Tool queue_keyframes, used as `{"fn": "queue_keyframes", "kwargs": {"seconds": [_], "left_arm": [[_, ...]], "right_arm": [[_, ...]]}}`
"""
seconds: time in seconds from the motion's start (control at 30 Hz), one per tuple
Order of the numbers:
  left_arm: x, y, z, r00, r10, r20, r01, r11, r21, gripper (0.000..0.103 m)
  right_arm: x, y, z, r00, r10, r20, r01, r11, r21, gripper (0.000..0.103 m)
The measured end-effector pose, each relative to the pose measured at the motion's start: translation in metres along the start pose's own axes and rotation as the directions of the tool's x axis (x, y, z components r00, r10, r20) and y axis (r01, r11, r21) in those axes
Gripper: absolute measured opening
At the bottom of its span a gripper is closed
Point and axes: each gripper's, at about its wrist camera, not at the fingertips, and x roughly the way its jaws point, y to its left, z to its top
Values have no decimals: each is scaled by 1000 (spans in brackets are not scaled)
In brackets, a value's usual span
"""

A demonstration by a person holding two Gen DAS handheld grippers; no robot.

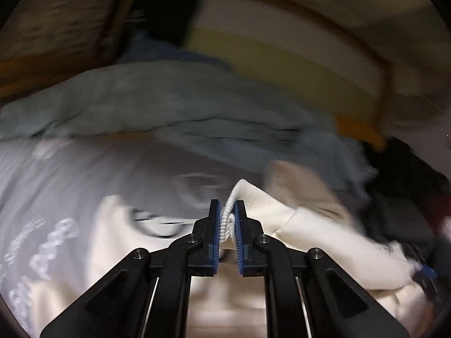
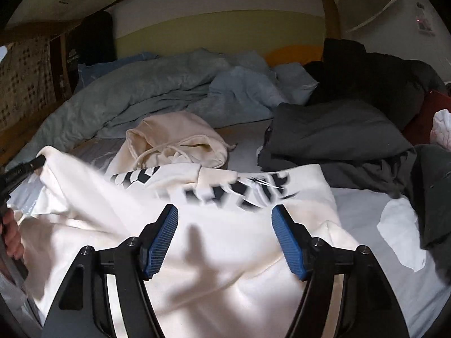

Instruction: Fold large clothes

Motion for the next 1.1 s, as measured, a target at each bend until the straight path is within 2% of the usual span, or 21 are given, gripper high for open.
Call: {"fn": "queue_keyframes", "kwargs": {"seconds": [0.1, 0.17, 0.3, 0.37, 0.4, 0.47, 0.5, 0.53, 0.6, 0.67, 0.73, 0.8, 0.87, 0.9, 0.97, 1.03, 1.07, 1.1], "left_arm": [[5, 32, -4, 999, 12, -50, -17, 995, -99, 9], [3, 39, -5, 998, 38, -47, -43, 993, -108, 9], [-4, 29, 4, 993, 119, 18, -119, 993, -8, 9], [-4, 22, 2, 994, 108, 5, -108, 993, 51, 14], [-2, 18, 0, 995, 97, -20, -95, 992, 80, 21], [6, 14, -3, 996, 31, -88, -23, 996, 88, 90], [11, 15, -5, 991, -35, -130, 45, 997, 69, 97], [14, 16, -5, 985, -76, -153, 84, 995, 48, 98], [26, 19, -3, 977, -62, -204, 67, 998, 13, 98], [43, 24, -3, 960, -27, -280, 22, 1000, -22, 98], [63, 33, -3, 930, -28, -367, -6, 996, -91, 94], [75, 39, -5, 911, -32, -412, -23, 992, -127, 70], [83, 36, -3, 896, -10, -445, -47, 992, -116, 13], [86, 32, 3, 895, 15, -447, -61, 994, -89, 7], [88, 19, 22, 900, 5, -437, -28, 999, -45, 5], [81, 1, 52, 927, -28, -374, 24, 1000, -15, 5], [76, -13, 72, 947, -52, -318, 61, 998, 19, 5], [69, -28, 89, 968, -59, -244, 77, 995, 64, 5]], "right_arm": [[2, 14, -6, 999, 24, -23, -25, 997, -70, 71], [1, 27, -11, 999, 37, -31, -41, 990, -134, 71], [8, 55, -23, 999, -10, -40, -2, 958, -287, 71], [16, 63, -30, 998, -46, -51, 26, 942, -335, 71], [21, 66, -34, 996, -64, -60, 38, 934, -354, 71], [31, 67, -38, 993, -79, -88, 42, 928, -369, 71], [34, 66, -38, 993, -68, -99, 28, 933, -360, 71], [35, 65, -37, 993, -47, -104, 9, 941, -339, 72], [31, 60, -29, 991, 68, -115, -96, 961, -261, 72], [27, 57, -24, 972, 185, -143, -212, 955, -205, 71], [20, 56, -23, 947, 279, -160, -305, 937, -170, 71], [20, 58, -24, 920, 339, -196, -371, 916, -153, 71], [23, 61, -27, 914, 343, -216, -377, 914, -147, 71], [27, 60, -29, 912, 343, -225, -378, 916, -132, 71], [35, 60, -31, 896, 357, -263, -393, 914, -101, 71], [43, 63, -29, 883, 371, -289, -410, 908, -87, 71], [48, 68, -25, 885, 361, -295, -405, 908, -106, 70], [56, 77, -18, 896, 330, -297, -387, 908, -159, 66]]}}
